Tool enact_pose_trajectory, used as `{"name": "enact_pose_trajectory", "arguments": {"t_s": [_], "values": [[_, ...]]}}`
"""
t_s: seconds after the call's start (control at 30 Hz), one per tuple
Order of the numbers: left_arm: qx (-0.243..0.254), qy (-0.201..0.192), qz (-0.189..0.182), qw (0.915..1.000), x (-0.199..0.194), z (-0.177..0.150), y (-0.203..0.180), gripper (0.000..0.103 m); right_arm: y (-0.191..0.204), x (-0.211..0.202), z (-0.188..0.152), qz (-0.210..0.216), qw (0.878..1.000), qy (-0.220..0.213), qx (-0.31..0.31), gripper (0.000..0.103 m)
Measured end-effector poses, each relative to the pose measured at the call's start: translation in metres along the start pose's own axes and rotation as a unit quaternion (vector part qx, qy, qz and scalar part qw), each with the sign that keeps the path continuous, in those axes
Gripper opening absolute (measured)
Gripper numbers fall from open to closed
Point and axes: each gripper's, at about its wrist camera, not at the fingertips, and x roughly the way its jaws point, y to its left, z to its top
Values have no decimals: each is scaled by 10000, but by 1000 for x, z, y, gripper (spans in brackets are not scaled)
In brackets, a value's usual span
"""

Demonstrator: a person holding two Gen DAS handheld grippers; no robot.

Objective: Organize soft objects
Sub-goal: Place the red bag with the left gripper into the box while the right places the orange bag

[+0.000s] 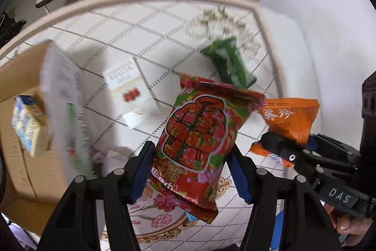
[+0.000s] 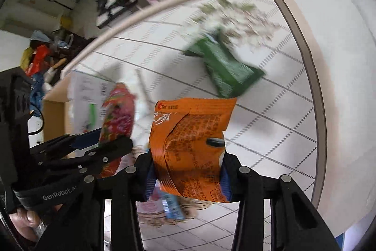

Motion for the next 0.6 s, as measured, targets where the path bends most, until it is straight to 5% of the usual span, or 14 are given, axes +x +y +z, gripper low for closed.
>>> {"name": "enact_pose_trajectory", "arguments": {"t_s": [0.27,0.4,0.6], "values": [[-558,-569,-475,9957,-98,-23,95,56,139,-11,-20,368,9975,-113,-588,46],[-832,-715,-137,9939,-127,-37,169,56,203,19,-22,323,9975,3,-630,46],[-1166,-507,485,9907,-116,-34,262,55,262,62,-4,-110,9983,113,-558,46]]}}
